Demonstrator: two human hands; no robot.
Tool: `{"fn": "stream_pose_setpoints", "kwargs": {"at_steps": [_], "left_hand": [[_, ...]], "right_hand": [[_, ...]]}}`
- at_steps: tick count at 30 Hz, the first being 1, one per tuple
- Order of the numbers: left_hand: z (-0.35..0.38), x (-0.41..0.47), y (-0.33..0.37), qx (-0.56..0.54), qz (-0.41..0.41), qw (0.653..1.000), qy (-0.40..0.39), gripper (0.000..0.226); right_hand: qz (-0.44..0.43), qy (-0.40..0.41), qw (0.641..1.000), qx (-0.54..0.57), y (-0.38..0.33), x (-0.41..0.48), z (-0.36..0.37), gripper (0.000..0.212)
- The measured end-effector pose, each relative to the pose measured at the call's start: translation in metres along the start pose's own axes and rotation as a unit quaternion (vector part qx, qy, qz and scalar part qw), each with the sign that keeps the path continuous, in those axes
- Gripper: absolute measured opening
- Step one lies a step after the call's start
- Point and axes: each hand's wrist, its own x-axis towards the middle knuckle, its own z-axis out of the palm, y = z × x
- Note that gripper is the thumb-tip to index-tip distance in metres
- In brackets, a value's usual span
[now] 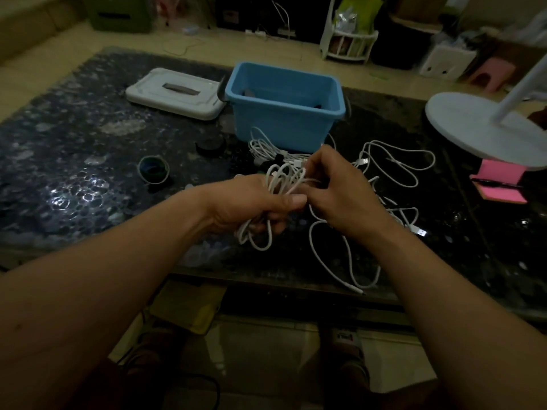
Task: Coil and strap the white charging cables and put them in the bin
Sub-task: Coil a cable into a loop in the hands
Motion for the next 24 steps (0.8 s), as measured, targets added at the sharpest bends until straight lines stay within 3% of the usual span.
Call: {"fn": "stream_pose_setpoints", "kwargs": {"at_steps": [3,5,8,9,11,13,17,24], "left_hand": [[0.004,0.0,0.004,0.029,0.002,0.999,0.024,0.021],[0.007,0.002,0.006,0.044,0.012,0.997,0.06,0.006],[0.005,0.008,0.001,0.075,0.008,0.991,0.113,0.012],[0.005,0.008,0.001,0.09,0.014,0.989,0.114,0.013],[0.008,0.006,0.004,0.145,0.045,0.985,0.085,0.015],[0.012,0.004,0.007,0.214,0.072,0.972,0.07,0.022],[0.016,0.002,0.015,0.283,0.128,0.948,0.071,0.031],[0.019,0.003,0.017,0.191,0.151,0.964,0.11,0.038]], "right_hand": [[0.02,-0.039,0.999,-0.012,0.0,0.0,-0.003,0.014],[0.051,-0.066,0.995,0.056,-0.004,0.001,-0.002,0.005],[0.093,-0.072,0.98,0.159,-0.014,0.004,0.0,0.012],[0.088,-0.074,0.984,0.138,-0.018,0.004,0.003,0.014],[0.068,-0.079,0.994,0.027,-0.02,0.002,0.012,0.041],[0.062,-0.048,0.996,-0.045,-0.021,0.0,0.021,0.052],[0.075,-0.011,0.997,-0.031,-0.022,0.002,0.026,0.047],[0.077,0.029,0.997,0.011,-0.017,0.009,0.027,0.035]]}}
